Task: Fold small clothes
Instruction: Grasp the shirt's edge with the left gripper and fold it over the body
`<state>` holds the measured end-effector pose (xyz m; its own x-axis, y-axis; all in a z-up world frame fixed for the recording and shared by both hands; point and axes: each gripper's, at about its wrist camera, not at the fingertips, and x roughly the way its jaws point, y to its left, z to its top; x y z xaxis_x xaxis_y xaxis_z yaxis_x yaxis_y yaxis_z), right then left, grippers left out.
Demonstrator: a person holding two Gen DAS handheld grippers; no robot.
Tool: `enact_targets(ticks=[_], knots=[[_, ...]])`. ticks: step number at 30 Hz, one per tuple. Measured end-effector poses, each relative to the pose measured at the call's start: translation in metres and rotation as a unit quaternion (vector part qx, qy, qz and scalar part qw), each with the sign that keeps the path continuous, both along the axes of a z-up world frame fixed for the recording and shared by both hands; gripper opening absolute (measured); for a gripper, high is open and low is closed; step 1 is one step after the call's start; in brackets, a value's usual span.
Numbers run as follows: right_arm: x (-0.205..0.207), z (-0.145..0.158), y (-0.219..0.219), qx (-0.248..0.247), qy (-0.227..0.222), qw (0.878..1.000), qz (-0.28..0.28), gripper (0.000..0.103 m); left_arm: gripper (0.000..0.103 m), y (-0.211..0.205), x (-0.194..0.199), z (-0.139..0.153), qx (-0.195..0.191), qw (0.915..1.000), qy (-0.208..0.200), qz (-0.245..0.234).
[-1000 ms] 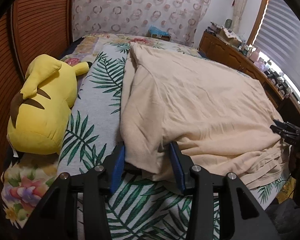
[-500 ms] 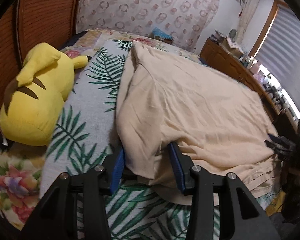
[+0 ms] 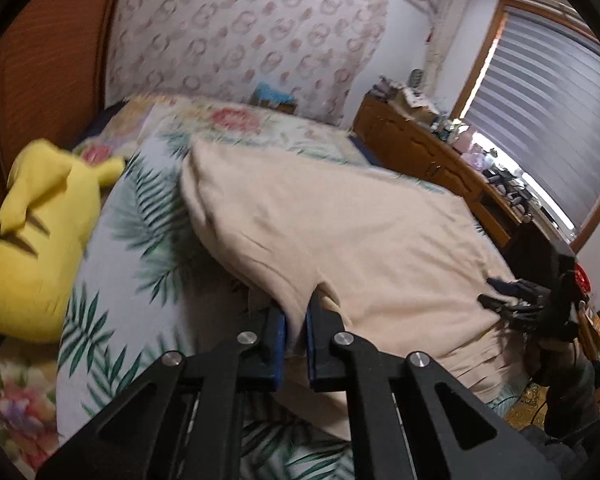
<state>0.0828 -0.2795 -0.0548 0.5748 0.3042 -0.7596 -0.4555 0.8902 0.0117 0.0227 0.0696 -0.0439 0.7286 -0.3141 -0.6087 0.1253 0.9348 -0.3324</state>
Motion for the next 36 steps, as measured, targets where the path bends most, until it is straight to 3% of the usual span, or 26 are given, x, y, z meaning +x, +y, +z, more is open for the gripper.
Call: enact_targets(ticks=[3,6,18,24,29,36], knots=[[0.000,0.000,-0.002,0.006,0.000,1.000,-0.001,0.065,0.004,-0.011,0.006,0.014,-0.004,0.9997,-0.017,-0.015],[0.000,0.001,-0.007,0.014,0.000,1.000,-0.006,0.065,0.004,-0.023,0.010,0.026,-0.042,0.9980,-0.030,-0.038],[-0.004,0.011,-0.020,0.035,-0.022,0.998,-0.042,0.065,0.004,-0.103,0.039,0.066,-0.006,0.9893,-0.073,-0.127],[-0.008,0.015,-0.026,0.047,-0.031,0.997,-0.059,0.065,0.004,-0.134,0.061,0.079,-0.003,0.9859,-0.069,-0.153],[-0.010,0.016,-0.026,0.049,-0.033,0.996,-0.061,0.065,0.023,-0.148,0.067,0.073,0.016,0.9846,-0.047,-0.168],[-0.009,0.016,-0.026,0.051,-0.031,0.997,-0.057,0.065,0.034,-0.134,0.057,0.063,0.045,0.9872,-0.041,-0.147]])
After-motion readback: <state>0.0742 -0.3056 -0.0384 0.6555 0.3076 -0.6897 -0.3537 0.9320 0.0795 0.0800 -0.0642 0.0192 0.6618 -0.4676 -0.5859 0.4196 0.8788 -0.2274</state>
